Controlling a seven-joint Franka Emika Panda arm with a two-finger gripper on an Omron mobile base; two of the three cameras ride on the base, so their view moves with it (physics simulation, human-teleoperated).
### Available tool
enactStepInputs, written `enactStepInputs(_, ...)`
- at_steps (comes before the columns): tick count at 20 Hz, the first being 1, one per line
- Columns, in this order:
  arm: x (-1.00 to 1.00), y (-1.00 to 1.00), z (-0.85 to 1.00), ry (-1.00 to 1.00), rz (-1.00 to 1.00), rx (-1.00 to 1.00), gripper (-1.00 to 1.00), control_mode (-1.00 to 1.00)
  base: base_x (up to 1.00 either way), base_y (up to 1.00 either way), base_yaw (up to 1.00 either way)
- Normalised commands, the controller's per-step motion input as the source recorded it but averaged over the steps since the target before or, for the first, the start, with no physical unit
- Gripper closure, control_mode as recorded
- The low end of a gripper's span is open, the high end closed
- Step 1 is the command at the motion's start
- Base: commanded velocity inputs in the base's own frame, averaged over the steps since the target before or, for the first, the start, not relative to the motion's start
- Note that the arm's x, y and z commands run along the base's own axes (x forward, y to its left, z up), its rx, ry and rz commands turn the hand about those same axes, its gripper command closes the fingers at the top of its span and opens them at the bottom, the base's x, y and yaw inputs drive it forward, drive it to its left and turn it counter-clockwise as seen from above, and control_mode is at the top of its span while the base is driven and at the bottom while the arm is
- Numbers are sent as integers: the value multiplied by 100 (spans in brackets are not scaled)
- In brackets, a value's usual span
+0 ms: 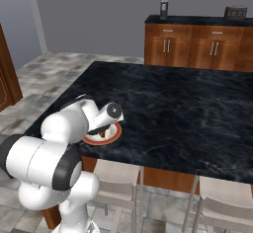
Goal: Start the toaster. Once the lever pops up, take the bread to the plate on the dining counter.
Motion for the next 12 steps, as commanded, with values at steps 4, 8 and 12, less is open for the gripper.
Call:
enactStepInputs(4,-6,0,6,0,0,0,-100,-100,0,0,0)
enactStepInputs(8,-12,1,11,0,0,0,-100,-100,0,0,0)
enactStepInputs(12,-8,1,19,0,0,0,-100,-100,0,0,0)
